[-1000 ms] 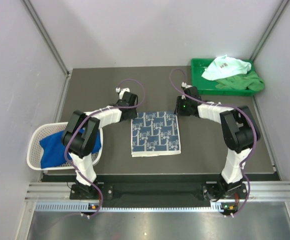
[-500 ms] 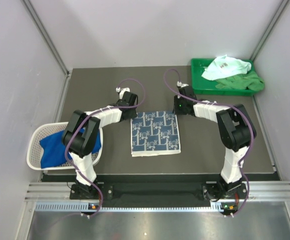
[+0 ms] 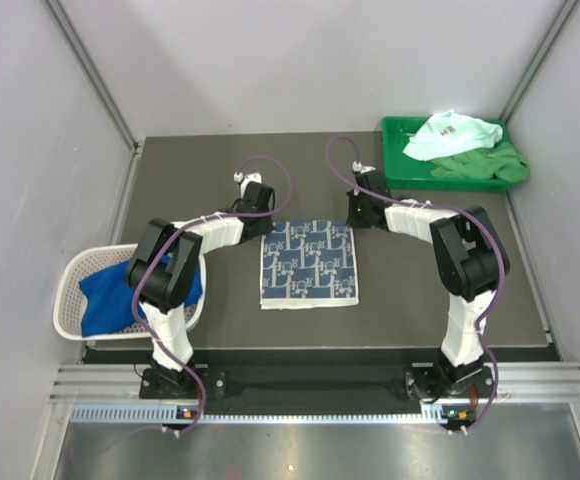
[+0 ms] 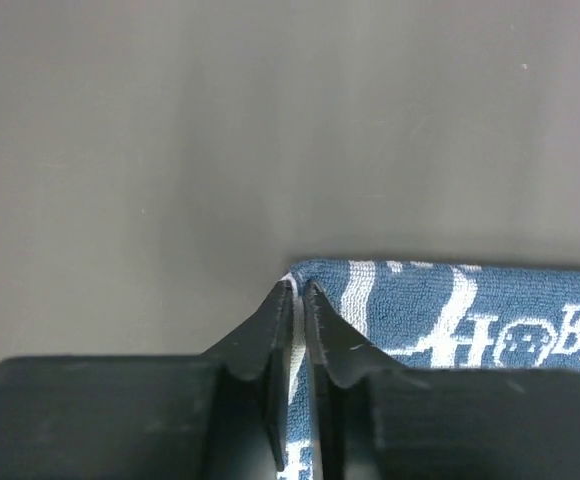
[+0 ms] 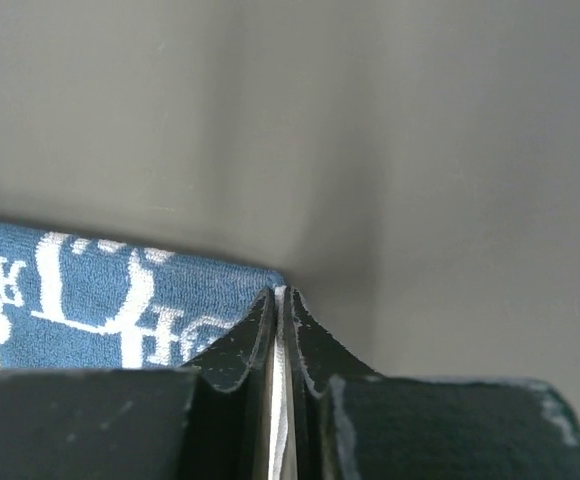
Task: Fold and stack the towels
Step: Fold the towel
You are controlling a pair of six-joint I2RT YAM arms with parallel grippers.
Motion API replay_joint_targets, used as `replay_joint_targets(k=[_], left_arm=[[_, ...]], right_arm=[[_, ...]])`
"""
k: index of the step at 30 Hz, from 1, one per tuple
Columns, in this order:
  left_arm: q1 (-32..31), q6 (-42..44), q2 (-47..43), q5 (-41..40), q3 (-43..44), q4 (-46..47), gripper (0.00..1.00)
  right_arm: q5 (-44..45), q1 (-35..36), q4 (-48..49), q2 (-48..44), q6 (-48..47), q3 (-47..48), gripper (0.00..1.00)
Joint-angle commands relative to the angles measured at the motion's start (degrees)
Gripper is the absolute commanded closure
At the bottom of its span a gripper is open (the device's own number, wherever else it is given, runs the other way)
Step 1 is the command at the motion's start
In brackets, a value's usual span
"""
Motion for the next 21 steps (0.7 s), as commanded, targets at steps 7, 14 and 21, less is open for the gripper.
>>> replay_joint_targets(k=[7,14,21], left_arm=[[2.3,2.6,-0.5,2.2,-0.8,6.5,1.00],[3.2,3.3,-5.5,4.0,-3.8,13.5,1.00],[3.3,1.9,-12.3,6.0,-10.2,18.5,1.00]], right_arm=[[-0.2,-0.8,1.3,-0.1,-1.0,1.5,1.00],[-1.8,-2.0,10.0,-5.6,0.5,-2.8,1.00],[-3.2,-1.9,16.7,-14.3,2.0,-11.5,1.00]])
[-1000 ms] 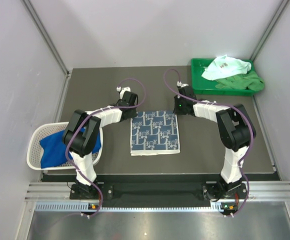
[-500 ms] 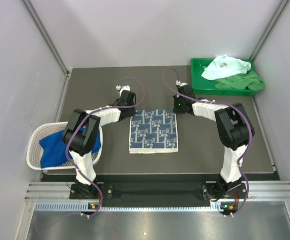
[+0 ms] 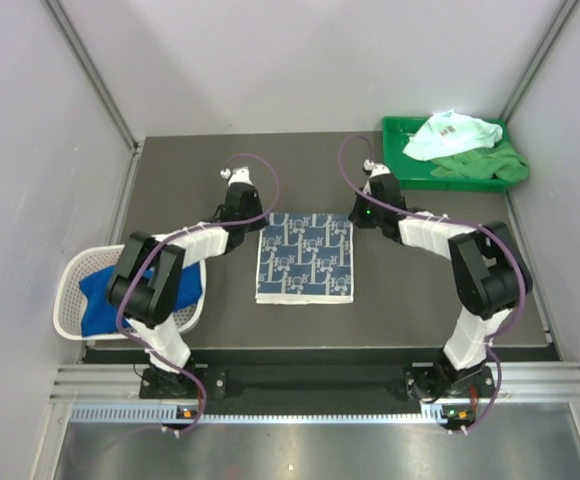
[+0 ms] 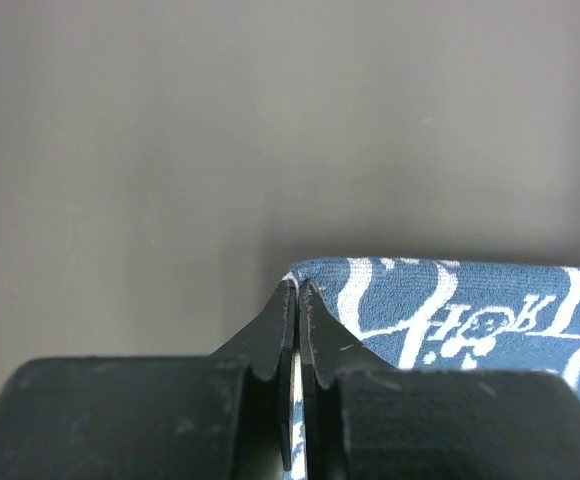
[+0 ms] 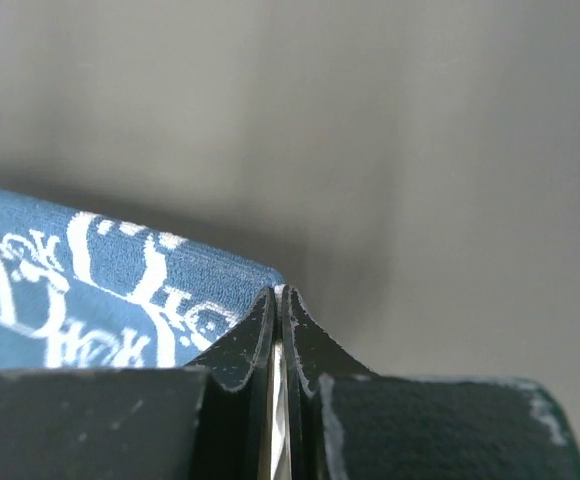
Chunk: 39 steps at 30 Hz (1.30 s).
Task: Fold and stack the towels
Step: Fold the towel
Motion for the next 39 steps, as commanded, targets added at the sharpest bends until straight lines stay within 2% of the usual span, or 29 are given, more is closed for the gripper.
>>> replay_joint_targets(k=[1,20,29,39], left_arm=[[0.5,-0.4,-6.4,0.6,-2.7,6.4,1.00],[-0.1,-8.9,-27.3,4.2,-29.4,12.2,1.00],[-1.2,-8.7,-33.3,7.9,-36.0,14.3,1.00],[-2.1,-9.4,-38.0,7.6,-40.4,14.3,1.00]], right_arm=[[-0.9,-0.4,6.7,-6.7,1.1,-3.0,1.00],[4.5,8.2,11.4,-23.7,8.6,-25.5,1.00],[7.4,10.8,11.0,-30.5,10.6,-31.1,1.00],[8.8,13.3,10.5,-34.4,11.8,-34.5,1.00]])
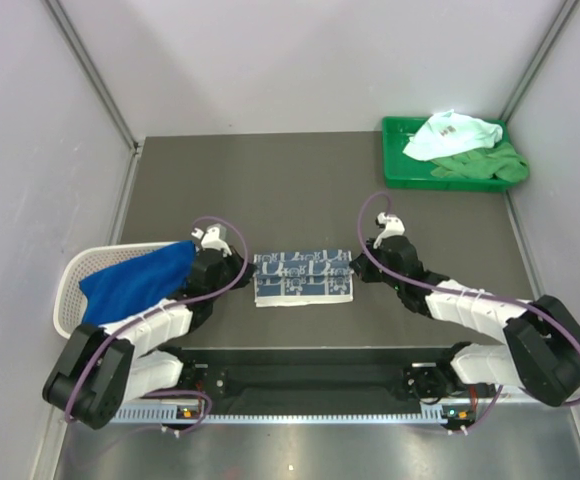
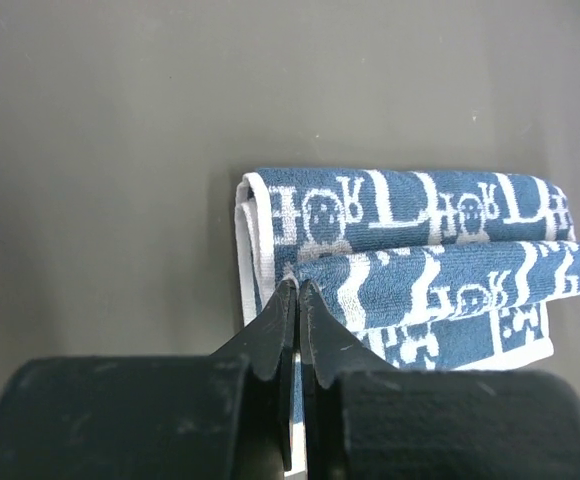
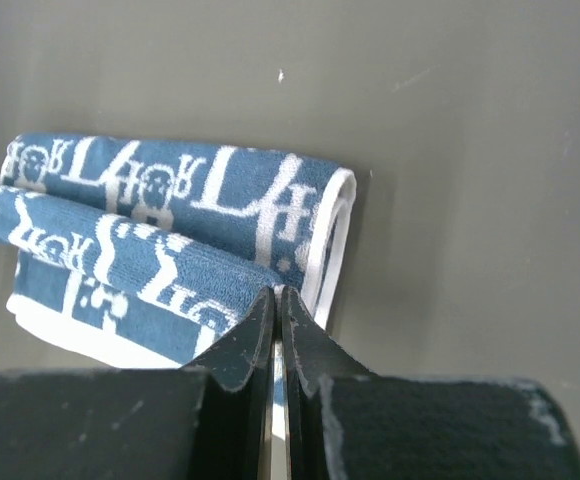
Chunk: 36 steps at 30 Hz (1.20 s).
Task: Fold and stack the towels
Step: Fold the towel
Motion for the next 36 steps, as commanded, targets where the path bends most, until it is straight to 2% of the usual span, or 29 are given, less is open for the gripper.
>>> replay_joint_targets(k=[1,18,21,24,25,28,32,36], left_arm=[[-0.1,0.0,-2.5,-1.3,-1.0,2.1,1.00],[-4.8,-2.8,-6.1,-4.3,-5.0,0.6,1.00],[-5.4,-4.6,-7.4,-6.0,-6.1,-0.2,1.00],[-5.7,-6.3,-9.6,-6.8,-7.1,-1.5,0.86],[-5.8,-6.6,-10.4,-7.1,-7.2,-2.2,0.79],[-6.1,-7.4,-14.0,-8.2,-6.3,-5.8,0.69],[-6.4,-7.5,-18.6,-9.9,-3.4,-14.3,0.68],[-7.0,-7.2,-22.7,-10.4,-0.7,-19.0,0.70]], right_arm=[[3.4,1.2,1.0,-2.4,0.6,-0.7,1.00],[4.4,3.3,3.2,-5.7,3.4,-7.8,1.00],[4.4,3.8,3.7,-6.3,3.7,-8.7,0.97],[4.4,4.4,3.6,-7.5,4.0,-9.5,0.87],[4.5,4.4,3.4,-7.9,3.9,-9.7,0.79],[4.4,4.6,1.5,-10.7,4.2,-10.3,0.71],[5.3,4.6,-2.5,-15.4,4.4,-10.0,0.70],[6.1,4.9,-6.1,-20.2,4.5,-8.8,0.69]])
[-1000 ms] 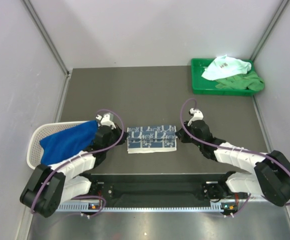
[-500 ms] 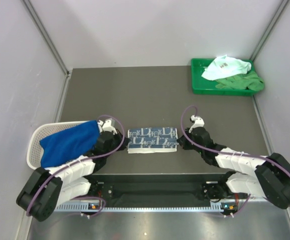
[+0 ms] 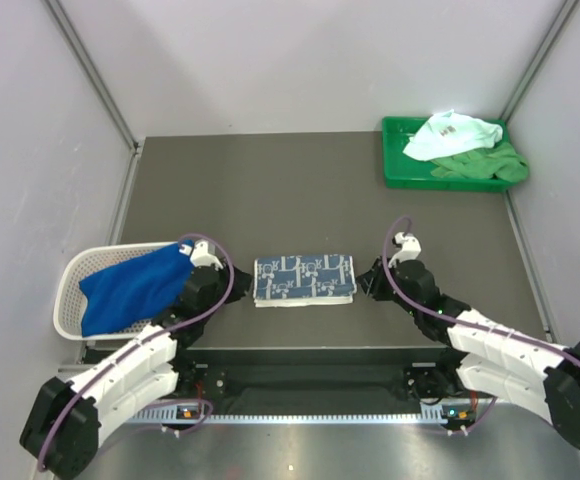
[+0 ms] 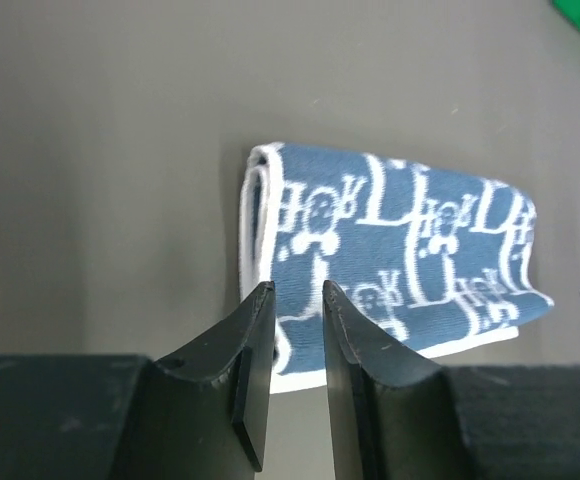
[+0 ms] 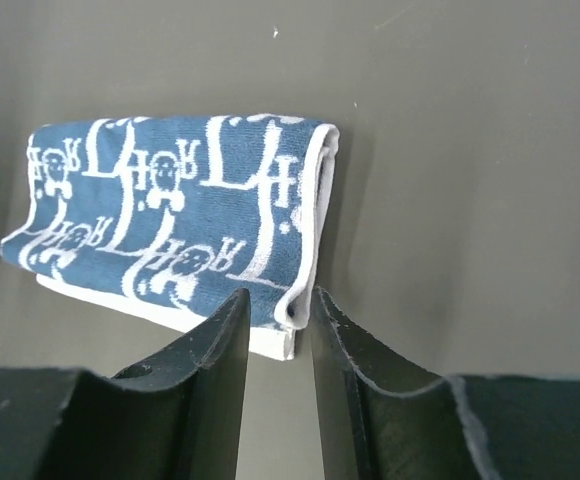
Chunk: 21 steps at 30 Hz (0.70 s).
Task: Fold and stack the towels
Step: Fold the towel
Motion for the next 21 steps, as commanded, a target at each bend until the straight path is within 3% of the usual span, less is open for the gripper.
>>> replay_joint_targets(k=[1,5,13,21], left_arm=[[-0.7,-0.2,-2.8,-1.7,4.5,-5.1,0.70],[-2.6,-0.5,0.0,0.0,7.8,-5.4,0.72],[-7.8,-2.8,13.7,-1.0,11.7,-5.3,0.77],[-8.3,-8.5,17.9,-4.3,10.2,-11.5,0.82]], right_arm=[[2.4,1.4,-3.4,-3.6,0.5,2.1,0.69],[2.5,2.1,-5.0,-2.4,0.8,5.0,0.68],[6.5,9.9,-2.1,11.0,4.4,8.4,0.71],[9.6,14.8,1.2,17.8,13.8,2.7,0.72]])
